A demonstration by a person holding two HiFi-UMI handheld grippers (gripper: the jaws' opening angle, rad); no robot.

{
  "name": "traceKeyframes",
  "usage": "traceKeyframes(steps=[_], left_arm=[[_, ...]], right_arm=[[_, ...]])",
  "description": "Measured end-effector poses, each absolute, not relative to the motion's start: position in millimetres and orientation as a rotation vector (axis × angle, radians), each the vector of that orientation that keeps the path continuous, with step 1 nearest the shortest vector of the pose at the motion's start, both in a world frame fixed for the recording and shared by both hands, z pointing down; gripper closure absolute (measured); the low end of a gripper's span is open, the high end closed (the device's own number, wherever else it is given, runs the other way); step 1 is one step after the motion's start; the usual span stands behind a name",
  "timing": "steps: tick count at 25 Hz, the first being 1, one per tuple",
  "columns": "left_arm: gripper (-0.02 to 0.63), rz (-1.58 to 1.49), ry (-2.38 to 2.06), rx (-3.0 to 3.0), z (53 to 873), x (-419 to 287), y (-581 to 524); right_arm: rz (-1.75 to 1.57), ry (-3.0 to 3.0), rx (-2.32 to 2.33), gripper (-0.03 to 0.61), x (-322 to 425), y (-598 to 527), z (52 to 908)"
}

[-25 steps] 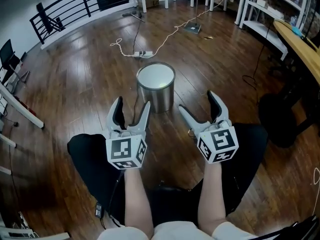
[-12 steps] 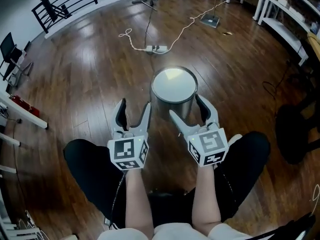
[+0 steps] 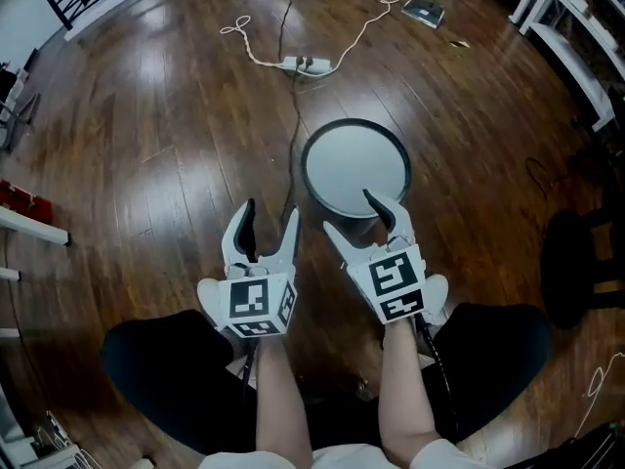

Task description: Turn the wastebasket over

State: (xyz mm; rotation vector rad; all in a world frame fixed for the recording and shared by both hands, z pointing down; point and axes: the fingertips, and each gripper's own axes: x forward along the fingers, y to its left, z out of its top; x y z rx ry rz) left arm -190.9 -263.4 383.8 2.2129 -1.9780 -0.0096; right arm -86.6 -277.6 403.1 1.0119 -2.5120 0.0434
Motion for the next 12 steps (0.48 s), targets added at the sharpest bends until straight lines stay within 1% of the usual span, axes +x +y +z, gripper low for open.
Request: traceKeyframes(steps=[3, 6, 7, 8, 11, 12], left_arm=[[0.314, 0.034, -1.987, 2.171, 412.8, -203.9, -274.3], [0.316, 0.071, -1.979, 2.115, 439.8, -216.3, -279.7], [0.319, 0.069, -1.978, 2.103, 444.8, -219.3, -282.1], [0.321, 0.065, -1.974, 2.097, 448.4, -221.1, -284.8], [0.322, 0.059, -1.955, 2.094, 454.2, -225.2, -292.8], [0.324, 0.06, -1.949, 2.092, 455.6, -226.7, -294.7]], right_arm=[[0.067, -2.446, 0.873, 0.319, -115.0, -294.8, 441.3], [0.097, -2.359, 0.76, 0.343, -141.6, -308.0, 476.2], [0.1, -2.331, 0.75, 0.376, -147.9, -313.0, 484.1], [0.096, -2.293, 0.744, 0.391, -152.1, -317.3, 492.6], [0.022, -2.14, 0.754, 0.405, -155.5, -330.0, 520.7], [-0.018, -2.104, 0.775, 0.447, -154.9, -333.9, 526.1]])
